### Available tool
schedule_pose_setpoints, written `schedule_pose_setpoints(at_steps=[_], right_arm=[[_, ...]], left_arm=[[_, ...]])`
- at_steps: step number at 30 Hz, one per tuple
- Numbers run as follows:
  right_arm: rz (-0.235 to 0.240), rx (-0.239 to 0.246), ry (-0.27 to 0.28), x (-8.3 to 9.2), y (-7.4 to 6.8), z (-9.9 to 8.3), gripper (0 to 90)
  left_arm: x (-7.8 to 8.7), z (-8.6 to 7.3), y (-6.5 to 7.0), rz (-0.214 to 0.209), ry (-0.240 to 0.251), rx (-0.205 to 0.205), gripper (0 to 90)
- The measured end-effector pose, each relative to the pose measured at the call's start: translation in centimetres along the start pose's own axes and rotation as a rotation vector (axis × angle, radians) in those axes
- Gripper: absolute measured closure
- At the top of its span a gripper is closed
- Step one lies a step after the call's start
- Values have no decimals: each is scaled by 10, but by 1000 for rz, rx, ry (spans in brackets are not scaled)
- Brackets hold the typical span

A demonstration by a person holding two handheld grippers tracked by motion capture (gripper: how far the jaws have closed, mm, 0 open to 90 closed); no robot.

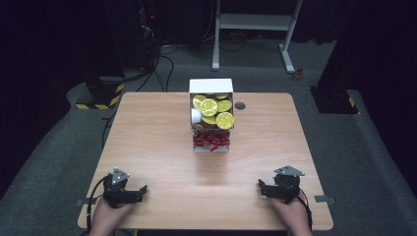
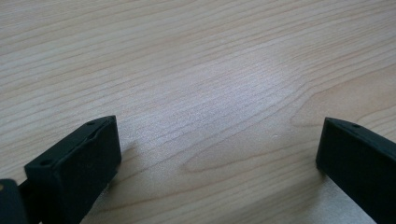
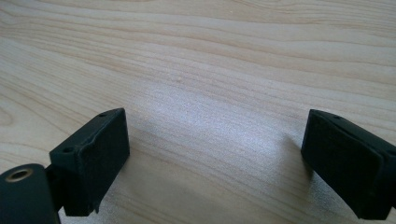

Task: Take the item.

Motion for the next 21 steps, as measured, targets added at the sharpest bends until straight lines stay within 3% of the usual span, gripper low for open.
schedule_pose_setpoints(at_steps=[21], right_arm=[[1, 2, 0, -1, 0, 1, 76]], left_arm=[[0, 0, 0, 1, 2, 5, 5]])
Point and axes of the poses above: each handheld gripper's, and its own axes: x roughly backward along the jaws, z roughly out of its top, y roughly to its right, the point moved 2 cm from there along -x, roughly forward along the jaws, and after that the axes turned 15 degrees about x, right-handed, at the moved point
